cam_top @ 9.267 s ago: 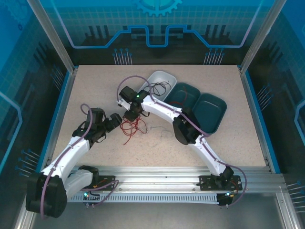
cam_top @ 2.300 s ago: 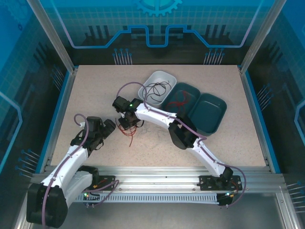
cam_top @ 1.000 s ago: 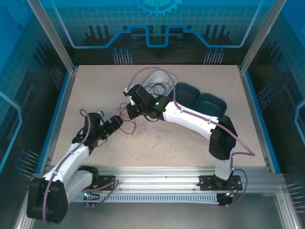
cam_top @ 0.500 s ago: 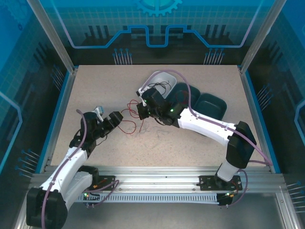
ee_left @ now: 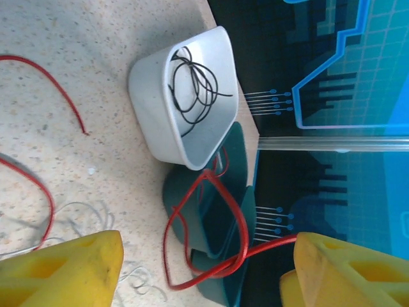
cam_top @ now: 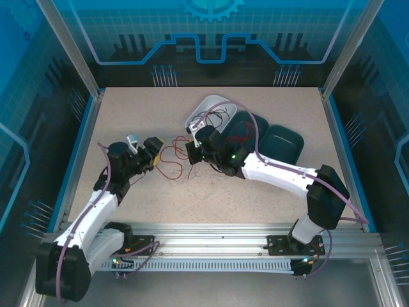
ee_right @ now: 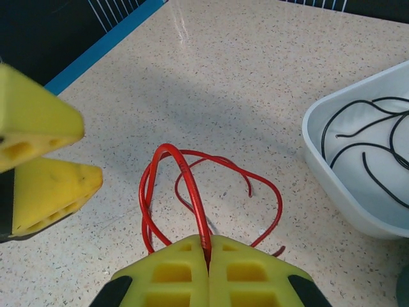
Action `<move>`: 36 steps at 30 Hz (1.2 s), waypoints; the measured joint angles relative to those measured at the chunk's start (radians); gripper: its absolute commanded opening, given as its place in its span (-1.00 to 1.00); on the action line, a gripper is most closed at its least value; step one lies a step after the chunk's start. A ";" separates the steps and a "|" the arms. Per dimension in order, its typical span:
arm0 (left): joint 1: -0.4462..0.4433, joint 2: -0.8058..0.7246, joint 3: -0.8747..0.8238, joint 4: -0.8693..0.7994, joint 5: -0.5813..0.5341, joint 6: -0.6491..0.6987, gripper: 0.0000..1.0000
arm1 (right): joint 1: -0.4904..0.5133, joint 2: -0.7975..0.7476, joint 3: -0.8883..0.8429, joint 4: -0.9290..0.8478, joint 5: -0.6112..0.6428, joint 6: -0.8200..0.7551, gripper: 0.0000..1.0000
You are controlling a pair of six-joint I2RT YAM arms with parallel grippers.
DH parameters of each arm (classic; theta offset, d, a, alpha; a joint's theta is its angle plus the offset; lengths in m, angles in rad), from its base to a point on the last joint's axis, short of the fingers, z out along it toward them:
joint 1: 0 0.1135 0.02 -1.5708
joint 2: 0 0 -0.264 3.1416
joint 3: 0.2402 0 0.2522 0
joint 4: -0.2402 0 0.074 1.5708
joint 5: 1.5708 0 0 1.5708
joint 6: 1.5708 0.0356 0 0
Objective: Untangle the cables
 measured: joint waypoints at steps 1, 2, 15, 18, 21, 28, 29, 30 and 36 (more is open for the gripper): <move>0.000 0.019 0.011 0.011 0.006 -0.005 0.35 | 0.002 -0.003 -0.006 0.011 0.000 -0.004 -1.00; 0.000 0.037 0.021 0.020 0.011 -0.008 0.33 | 0.003 -0.005 -0.011 0.021 0.000 -0.006 -1.00; -0.066 0.168 0.093 0.073 0.022 -0.017 -0.02 | 0.019 -0.011 -0.026 0.090 -0.007 -0.041 -1.00; -0.072 0.187 0.097 0.084 0.022 -0.016 -0.31 | 0.020 -0.011 -0.029 0.097 -0.007 -0.048 -1.00; -0.076 0.201 0.098 0.087 0.026 -0.011 -0.62 | 0.024 -0.013 -0.029 0.097 -0.003 -0.049 -1.00; -0.076 0.193 0.097 0.053 0.017 0.039 -0.94 | 0.026 -0.057 -0.056 0.096 0.051 -0.052 -1.00; -0.076 0.186 0.097 0.037 0.011 0.049 -0.97 | 0.026 -0.066 -0.062 0.095 0.062 -0.052 -1.00; -0.077 0.176 0.097 0.021 0.003 0.060 -0.98 | 0.025 -0.075 -0.066 0.092 0.074 -0.052 -1.00; -0.077 0.091 0.090 -0.075 -0.059 0.123 -1.00 | 0.017 -0.116 -0.077 0.052 0.140 -0.040 -1.00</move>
